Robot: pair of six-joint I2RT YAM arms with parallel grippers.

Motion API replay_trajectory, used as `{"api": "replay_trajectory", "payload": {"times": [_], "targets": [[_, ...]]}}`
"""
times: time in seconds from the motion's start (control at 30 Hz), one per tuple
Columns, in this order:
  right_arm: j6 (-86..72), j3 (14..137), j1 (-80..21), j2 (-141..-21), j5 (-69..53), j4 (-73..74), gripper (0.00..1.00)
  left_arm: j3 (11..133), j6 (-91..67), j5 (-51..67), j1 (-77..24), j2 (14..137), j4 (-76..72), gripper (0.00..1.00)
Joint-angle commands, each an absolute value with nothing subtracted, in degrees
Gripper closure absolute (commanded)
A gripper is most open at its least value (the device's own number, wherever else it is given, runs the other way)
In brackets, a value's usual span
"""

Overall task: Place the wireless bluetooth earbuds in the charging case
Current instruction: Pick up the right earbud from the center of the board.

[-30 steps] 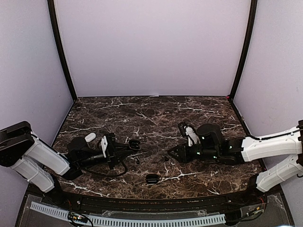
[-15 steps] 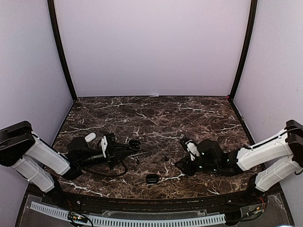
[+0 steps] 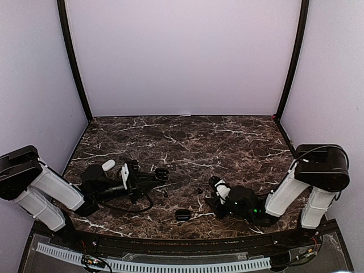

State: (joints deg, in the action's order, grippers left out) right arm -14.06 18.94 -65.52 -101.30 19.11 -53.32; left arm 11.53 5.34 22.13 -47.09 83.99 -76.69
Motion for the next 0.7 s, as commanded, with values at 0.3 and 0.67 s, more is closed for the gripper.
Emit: {"api": "replay_trajectory", "payload": {"times": [0.3, 0.67], "targets": [[-11.3, 24.57, -66.95, -115.31, 23.33, -64.18, 0.65, 10.9, 5.44, 23.69, -46.76, 82.93, -79.25, 0.82], [-12.73, 27.34, -65.99, -118.04, 26.24, -60.26, 0.81, 10.73, 5.67, 23.64, -46.76, 82.18, -78.7, 0.82]]}}
